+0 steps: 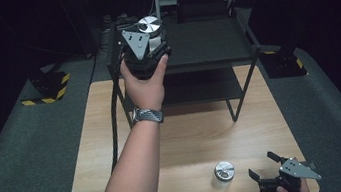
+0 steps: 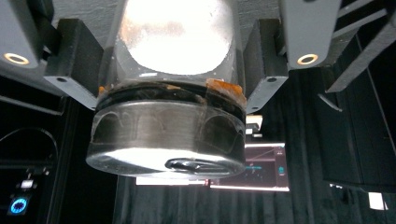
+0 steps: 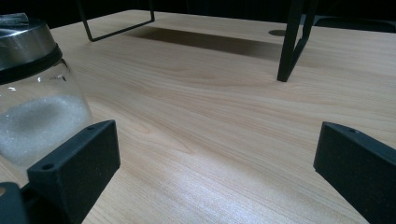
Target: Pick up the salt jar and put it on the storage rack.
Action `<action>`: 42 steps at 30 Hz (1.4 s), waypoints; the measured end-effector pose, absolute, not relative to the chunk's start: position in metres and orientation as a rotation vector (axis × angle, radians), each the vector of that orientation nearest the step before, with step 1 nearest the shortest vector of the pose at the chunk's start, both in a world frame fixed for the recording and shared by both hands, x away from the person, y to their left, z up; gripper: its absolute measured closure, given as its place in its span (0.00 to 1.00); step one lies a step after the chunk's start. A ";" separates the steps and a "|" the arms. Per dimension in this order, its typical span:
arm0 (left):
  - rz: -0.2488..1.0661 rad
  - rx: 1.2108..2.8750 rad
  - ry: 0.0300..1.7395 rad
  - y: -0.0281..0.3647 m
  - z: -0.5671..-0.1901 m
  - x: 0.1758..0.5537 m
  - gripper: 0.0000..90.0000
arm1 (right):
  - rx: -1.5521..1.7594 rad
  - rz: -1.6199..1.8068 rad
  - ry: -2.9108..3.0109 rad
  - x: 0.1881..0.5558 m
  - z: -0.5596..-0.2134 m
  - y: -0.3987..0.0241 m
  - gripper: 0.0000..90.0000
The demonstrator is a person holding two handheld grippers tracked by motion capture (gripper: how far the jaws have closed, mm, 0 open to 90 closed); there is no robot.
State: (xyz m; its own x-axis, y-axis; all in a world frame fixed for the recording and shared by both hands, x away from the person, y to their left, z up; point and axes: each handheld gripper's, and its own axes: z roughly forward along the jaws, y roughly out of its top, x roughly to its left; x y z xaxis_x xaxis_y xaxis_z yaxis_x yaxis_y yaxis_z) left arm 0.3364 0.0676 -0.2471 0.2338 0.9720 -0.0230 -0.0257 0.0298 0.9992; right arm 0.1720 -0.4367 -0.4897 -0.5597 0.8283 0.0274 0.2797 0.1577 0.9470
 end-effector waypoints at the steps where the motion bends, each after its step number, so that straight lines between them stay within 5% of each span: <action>1: 1.025 1.276 1.031 0.067 -0.247 0.338 0.35 | 1.050 1.409 1.929 0.172 -0.490 -0.437 0.00; 26: 1.016 1.268 1.028 0.066 -0.254 0.349 0.34 | 1.044 1.405 1.925 0.171 -0.490 -0.437 0.00; 34: 1.001 1.252 1.013 0.068 -0.253 0.340 0.01 | 1.043 1.405 1.927 0.171 -0.490 -0.437 0.00; 42: 1.013 1.219 0.995 0.074 -0.252 0.317 0.01 | 1.036 1.394 1.933 0.171 -0.489 -0.435 0.00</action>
State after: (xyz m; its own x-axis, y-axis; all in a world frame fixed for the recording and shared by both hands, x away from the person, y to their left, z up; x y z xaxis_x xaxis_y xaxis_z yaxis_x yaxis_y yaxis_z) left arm 0.3168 0.0736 -0.2520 0.2539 0.9659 -0.0506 -0.0681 0.0701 0.9952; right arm 0.1705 -0.4349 -0.4893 -0.5612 0.8276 0.0121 0.2731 0.1713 0.9466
